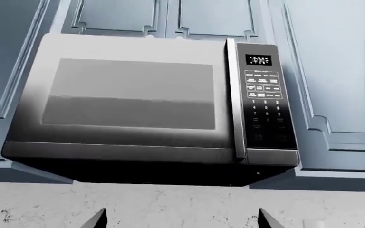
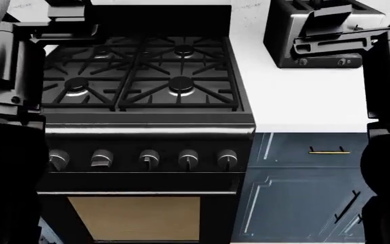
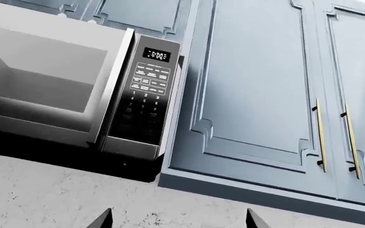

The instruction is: Open the microwave door

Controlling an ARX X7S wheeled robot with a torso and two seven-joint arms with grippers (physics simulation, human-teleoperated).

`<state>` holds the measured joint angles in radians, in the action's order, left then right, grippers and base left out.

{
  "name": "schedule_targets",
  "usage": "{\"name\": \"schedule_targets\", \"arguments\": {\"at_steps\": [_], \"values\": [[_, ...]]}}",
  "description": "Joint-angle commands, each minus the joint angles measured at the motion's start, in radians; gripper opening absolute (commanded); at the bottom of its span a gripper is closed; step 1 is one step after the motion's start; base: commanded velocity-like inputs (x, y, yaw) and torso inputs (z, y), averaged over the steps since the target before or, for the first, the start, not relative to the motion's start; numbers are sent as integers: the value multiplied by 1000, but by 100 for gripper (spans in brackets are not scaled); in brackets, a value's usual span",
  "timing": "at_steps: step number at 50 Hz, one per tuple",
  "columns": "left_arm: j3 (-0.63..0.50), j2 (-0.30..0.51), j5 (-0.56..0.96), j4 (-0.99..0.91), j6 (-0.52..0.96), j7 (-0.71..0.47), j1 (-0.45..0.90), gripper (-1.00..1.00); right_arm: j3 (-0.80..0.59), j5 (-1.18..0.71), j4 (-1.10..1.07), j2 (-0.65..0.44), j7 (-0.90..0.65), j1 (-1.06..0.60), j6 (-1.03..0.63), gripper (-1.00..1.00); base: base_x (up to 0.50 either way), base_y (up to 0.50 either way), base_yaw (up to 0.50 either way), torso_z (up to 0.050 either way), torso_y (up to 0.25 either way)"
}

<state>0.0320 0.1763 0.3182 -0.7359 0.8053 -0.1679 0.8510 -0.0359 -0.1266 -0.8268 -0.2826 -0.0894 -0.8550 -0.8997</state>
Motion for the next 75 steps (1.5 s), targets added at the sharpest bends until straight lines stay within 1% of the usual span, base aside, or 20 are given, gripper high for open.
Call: {"name": "schedule_targets", "arguments": {"at_steps": [1,7,14,33,39,45,52,64,75], "values": [[61,-4,89,-137,167,-38,127,100,11,-35,-126,0,6,-123,-139,100,0,0,0,50,0],[74,-1,108,-156,186,-45,141,100,10,-38,-128,-1,3,-142,-142,100,0,0,0,50,0],[70,3,102,-146,166,-51,122,100,5,-44,-125,-2,2,-143,-153,100,9,0,0,2,0],[44,18,96,-136,154,-72,120,100,14,-64,-131,-3,1,-128,-159,100,461,-29,0,0,0],[37,25,92,-123,138,-71,113,100,34,-83,-159,-1,3,-135,-203,100,473,-14,0,0,0],[29,28,90,-114,129,-74,111,100,56,-101,-175,6,4,-137,-230,100,0,-70,0,0,0],[17,29,93,-115,131,-81,116,100,79,-112,-174,9,5,-117,-214,100,0,-500,0,0,0],[14,34,107,-120,143,-89,130,100,79,-124,-172,2,0,-115,-206,100,0,-494,0,0,0],[16,38,118,-124,145,-97,132,100,69,-124,-167,-7,-12,-111,-194,100,20,0,0,0,0]]}}
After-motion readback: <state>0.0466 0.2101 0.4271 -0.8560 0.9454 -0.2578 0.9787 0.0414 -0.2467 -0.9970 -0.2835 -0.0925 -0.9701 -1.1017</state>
